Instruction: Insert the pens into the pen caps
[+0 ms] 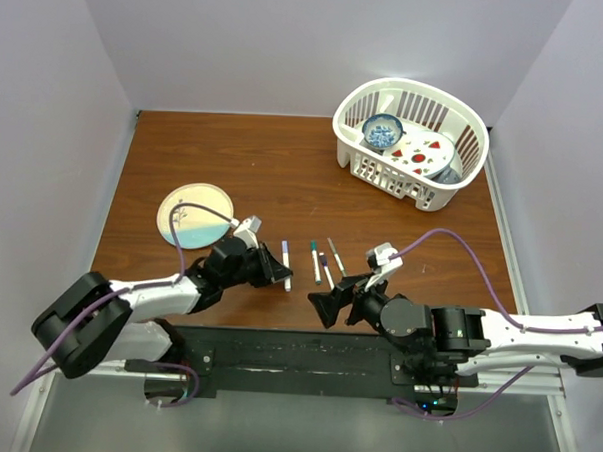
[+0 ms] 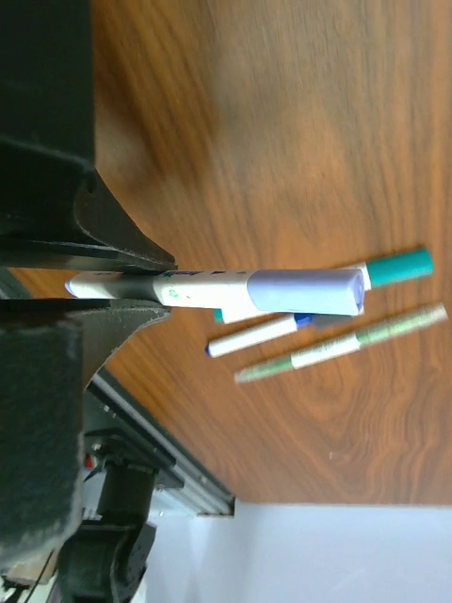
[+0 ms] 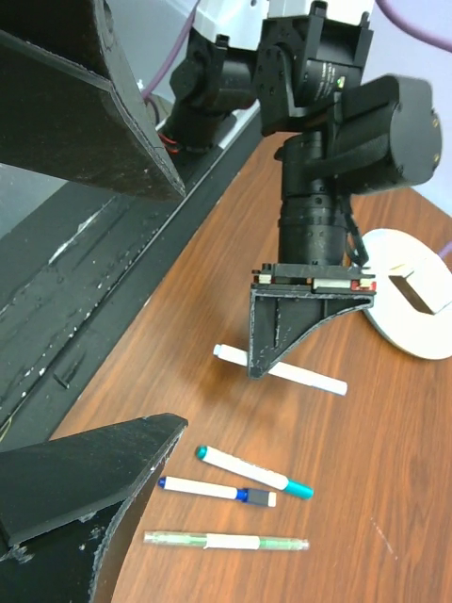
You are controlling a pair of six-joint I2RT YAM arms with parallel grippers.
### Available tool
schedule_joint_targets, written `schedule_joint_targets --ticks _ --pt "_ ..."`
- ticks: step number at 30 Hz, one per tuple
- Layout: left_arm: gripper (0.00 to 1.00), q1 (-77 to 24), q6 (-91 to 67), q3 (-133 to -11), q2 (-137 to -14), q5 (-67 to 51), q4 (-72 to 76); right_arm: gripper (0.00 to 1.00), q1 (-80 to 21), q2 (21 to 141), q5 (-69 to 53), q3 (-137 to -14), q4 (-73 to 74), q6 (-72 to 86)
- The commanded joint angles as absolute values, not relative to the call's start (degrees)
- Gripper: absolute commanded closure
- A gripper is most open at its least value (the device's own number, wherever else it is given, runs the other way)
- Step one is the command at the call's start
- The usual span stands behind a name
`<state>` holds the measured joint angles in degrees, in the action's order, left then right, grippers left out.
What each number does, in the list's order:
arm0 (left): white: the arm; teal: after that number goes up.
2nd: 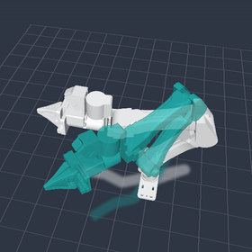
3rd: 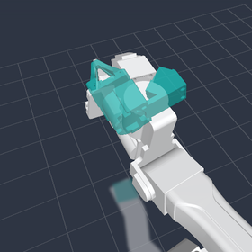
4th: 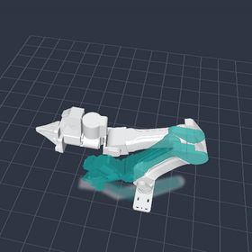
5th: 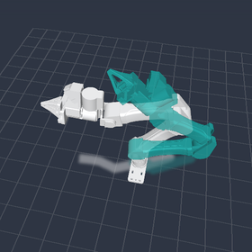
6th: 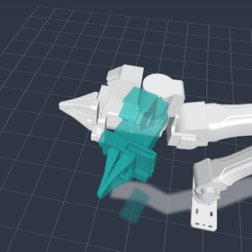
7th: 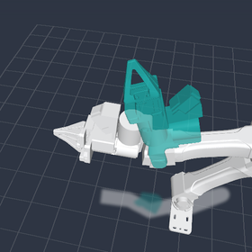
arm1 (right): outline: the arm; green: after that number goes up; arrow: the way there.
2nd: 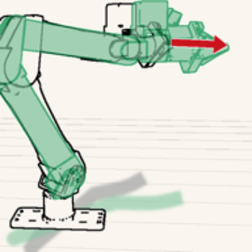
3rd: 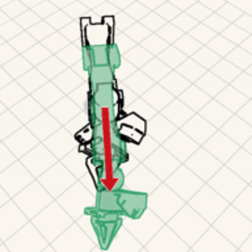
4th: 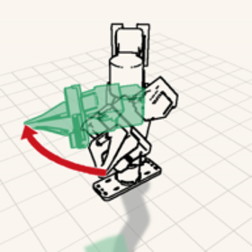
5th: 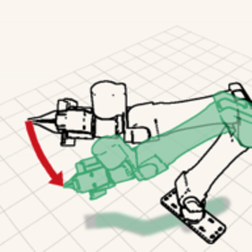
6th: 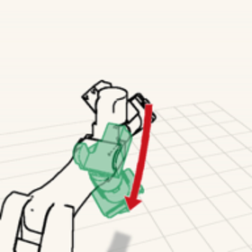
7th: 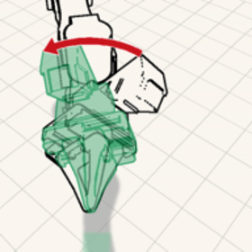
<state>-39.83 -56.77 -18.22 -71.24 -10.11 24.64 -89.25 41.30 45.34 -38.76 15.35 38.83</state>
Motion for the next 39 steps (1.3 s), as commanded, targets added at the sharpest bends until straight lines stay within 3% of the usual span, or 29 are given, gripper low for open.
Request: schedule_joint_targets --ticks 1,6,10,11,14,25,31,39 --pt "0.85 -40.08 -58.01 -20.39 -76.54 -6.77 28.31 0.01 -89.3 41.92 48.69 -39.64 15.64 41.48" --pt "0.83 -40.08 -57.04 -24.51 -83.04 -7.65 27.34 0.01 -89.3 41.92 47.29 -40.16 15.91 41.4" --pt "0.71 -40.08 -56.43 -25.84 -83.33 -8.35 24.26 0.01 -89.3 41.14 47.11 -40.6 18.1 42.1" --pt "0.61 -40.08 -56.25 -25.67 -82.45 -8.09 24.08 0.01 -89.3 40.96 47.11 -40.69 18.54 42.53" --pt "0.43 -40.08 -54.85 -25.4 -76.92 -7.21 21.45 0.01 -89.3 40.08 47.29 -40.69 20.21 43.5" --pt "0.16 -40.08 -34.3 -29.0 -47.22 -9.67 5.37 0.01 -89.3 38.23 51.58 -41.66 33.21 52.1" --pt "0.0 -40.17 -31.18 -26.9 -32.01 -10.19 3.24 0.01 -89.38 38.67 56.68 -43.24 39.28 56.07" --pt "0.0 -40.25 -32.17 -23.99 -26.28 -14.06 6.59 0.01 -89.3 36.74 58.62 -42.98 39.64 56.43"
